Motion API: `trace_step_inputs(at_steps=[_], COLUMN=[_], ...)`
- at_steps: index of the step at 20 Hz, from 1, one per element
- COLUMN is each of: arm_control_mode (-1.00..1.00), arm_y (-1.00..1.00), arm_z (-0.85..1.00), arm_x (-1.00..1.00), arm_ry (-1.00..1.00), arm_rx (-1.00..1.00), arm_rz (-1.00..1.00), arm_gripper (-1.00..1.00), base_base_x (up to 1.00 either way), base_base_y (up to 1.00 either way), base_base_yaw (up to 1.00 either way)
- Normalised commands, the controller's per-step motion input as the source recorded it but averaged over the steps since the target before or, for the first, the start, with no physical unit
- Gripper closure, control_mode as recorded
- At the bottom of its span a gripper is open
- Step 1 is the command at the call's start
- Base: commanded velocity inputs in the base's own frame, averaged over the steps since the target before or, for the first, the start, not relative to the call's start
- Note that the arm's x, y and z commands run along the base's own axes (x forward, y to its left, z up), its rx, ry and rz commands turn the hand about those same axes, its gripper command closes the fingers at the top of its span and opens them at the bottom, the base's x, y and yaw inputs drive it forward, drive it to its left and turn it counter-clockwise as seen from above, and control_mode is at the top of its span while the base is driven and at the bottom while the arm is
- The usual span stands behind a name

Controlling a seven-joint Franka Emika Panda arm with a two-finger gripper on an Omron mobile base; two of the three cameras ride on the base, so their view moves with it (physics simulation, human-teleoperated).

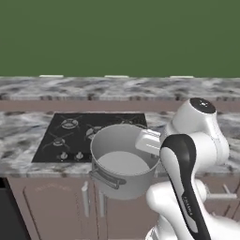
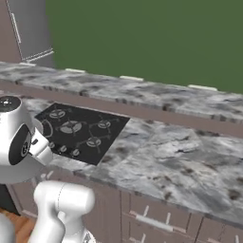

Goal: Move the pot and pan from the stove into the sink.

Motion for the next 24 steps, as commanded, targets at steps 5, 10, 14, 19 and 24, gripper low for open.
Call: trace_step_inputs(at_steps=[5,10,14,19,24], arm_control_mode=[1.0,1.0,1.0,1.0,1.0], arm_y=[0.0,0.0,0.0,0.0,0.0], arm_z=[0.0,0.0,0.0,0.0,0.0], arm_x=[0.0,0.0,0.0,0.0,0.0], arm_ry=[0.0,0.0,0.0,0.0,0.0], arm_rx=[0.0,0.0,0.0,0.0,0.0], arm_rz=[0.0,0.0,0.0,0.0,0.0], arm_gripper=[1.0,1.0,1.0,1.0,1.0], base_base_x=[-0.06,-0.06,-0.07,-0.03,-0.01], base_base_y=[0.0,0.0,0.0,0.0,0.0], base_base_yaw=[0.5,0.5,0.48,0.49,0.49])
